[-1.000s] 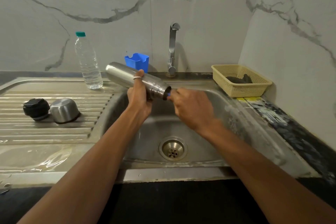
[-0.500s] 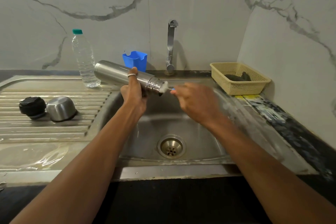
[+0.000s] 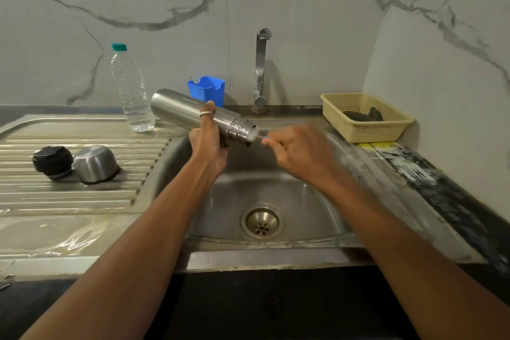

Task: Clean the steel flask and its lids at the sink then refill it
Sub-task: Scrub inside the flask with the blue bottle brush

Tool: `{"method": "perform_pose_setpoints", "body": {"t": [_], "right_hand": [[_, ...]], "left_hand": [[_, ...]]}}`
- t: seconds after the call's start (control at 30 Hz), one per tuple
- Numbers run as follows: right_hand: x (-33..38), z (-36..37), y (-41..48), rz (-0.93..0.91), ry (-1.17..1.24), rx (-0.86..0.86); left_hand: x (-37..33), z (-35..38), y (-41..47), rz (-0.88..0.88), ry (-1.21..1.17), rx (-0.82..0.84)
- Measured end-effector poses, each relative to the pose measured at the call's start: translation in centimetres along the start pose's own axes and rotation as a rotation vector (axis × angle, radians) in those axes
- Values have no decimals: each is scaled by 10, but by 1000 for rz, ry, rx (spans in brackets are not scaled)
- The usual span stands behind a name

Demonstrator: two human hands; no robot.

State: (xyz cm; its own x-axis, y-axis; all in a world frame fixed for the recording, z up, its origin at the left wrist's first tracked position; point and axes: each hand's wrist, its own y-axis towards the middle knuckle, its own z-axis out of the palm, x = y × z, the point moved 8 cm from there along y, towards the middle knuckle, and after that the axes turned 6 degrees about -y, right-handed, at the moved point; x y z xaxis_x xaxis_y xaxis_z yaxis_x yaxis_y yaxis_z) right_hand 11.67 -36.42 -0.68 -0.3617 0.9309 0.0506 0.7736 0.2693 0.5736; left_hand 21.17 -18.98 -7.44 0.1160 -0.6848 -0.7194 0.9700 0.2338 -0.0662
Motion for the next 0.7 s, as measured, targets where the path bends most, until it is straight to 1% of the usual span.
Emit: {"method": "perform_pose_setpoints", "body": {"t": [0.07, 0.1, 0.17, 0.23, 0.3, 0.4, 0.47, 0.6, 0.7], "right_hand": [[19, 9, 2, -37, 7, 36], [18, 10, 5, -17, 66, 61], [-2, 8, 9, 80, 234, 121], [-25, 4, 7, 157, 314, 147], [-21, 5, 3, 125, 308, 129], [7, 11, 4, 45, 194, 89], [4, 9, 8, 64, 187, 76], [-22, -1, 2, 93, 255, 104], [-16, 2, 1, 76, 228, 100]], "left_hand": [[5, 4, -5, -12, 16, 9], [3, 4, -5, -10, 16, 11], [-6, 0, 0, 6, -8, -1], [-16, -9, 6, 31, -39, -51], [-17, -14, 7, 45, -45, -83], [-2, 1, -7, 21, -14, -13], [3, 7, -9, 15, -10, 1], [-14, -6, 2, 32, -49, -49], [-13, -12, 4, 36, -53, -70]]}}
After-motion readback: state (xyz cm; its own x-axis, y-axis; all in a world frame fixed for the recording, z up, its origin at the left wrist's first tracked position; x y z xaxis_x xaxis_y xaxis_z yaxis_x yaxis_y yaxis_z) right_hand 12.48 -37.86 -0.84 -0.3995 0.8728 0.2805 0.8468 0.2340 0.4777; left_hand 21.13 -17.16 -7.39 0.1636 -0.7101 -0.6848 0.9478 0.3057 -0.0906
